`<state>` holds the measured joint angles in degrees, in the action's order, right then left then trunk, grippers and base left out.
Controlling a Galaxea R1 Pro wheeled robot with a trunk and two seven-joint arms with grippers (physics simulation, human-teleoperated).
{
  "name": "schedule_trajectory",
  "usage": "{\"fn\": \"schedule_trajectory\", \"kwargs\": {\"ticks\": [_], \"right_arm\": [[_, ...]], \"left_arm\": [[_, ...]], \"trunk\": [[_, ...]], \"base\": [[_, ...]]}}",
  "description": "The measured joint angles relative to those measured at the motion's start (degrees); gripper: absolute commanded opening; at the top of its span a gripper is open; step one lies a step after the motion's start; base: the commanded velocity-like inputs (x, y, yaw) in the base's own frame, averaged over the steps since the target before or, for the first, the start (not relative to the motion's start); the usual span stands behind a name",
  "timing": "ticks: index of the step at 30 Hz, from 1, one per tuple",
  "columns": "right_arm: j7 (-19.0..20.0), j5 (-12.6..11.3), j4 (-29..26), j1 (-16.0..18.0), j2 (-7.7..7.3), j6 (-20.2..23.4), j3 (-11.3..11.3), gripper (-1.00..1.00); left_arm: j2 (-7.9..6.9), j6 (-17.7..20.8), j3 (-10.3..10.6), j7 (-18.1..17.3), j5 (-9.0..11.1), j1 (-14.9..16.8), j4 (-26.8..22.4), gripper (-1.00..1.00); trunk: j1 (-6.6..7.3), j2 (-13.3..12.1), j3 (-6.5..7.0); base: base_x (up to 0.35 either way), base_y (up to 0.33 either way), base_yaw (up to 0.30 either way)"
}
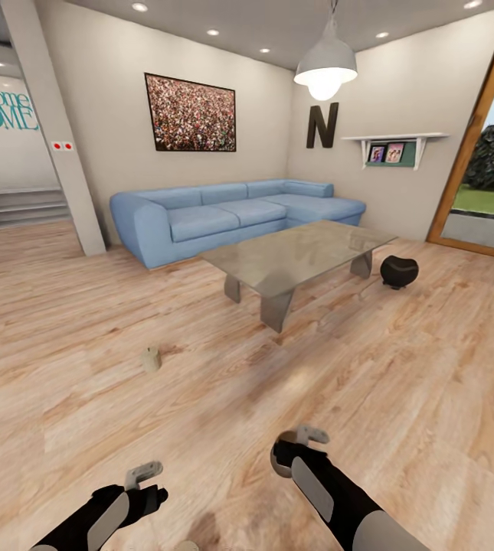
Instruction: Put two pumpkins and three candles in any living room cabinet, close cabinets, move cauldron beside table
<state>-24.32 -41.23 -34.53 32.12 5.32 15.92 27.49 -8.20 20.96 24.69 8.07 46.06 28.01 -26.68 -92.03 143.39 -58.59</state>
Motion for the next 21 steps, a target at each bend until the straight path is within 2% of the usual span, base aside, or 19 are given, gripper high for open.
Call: {"fn": "schedule_trajectory", "kwargs": {"ticks": [14, 21], "right_arm": [[0.1, 0.0, 0.0, 0.0, 0.0, 0.0, 0.0, -1.0], [0.1, 0.0, 0.0, 0.0, 0.0, 0.0, 0.0, -1.0]], "left_arm": [[-0.11, 0.0, 0.0, 0.0, 0.1, 0.0, 0.0, 1.0], [-0.05, 0.0, 0.1, 0.0, 0.1, 0.0, 0.1, 1.0]], "trunk": [[0.02, 0.0, 0.0], [0.0, 0.0, 0.0]], "base": [[-0.022, -0.064, 0.0], [-0.149, -0.15, 0.0]]}}
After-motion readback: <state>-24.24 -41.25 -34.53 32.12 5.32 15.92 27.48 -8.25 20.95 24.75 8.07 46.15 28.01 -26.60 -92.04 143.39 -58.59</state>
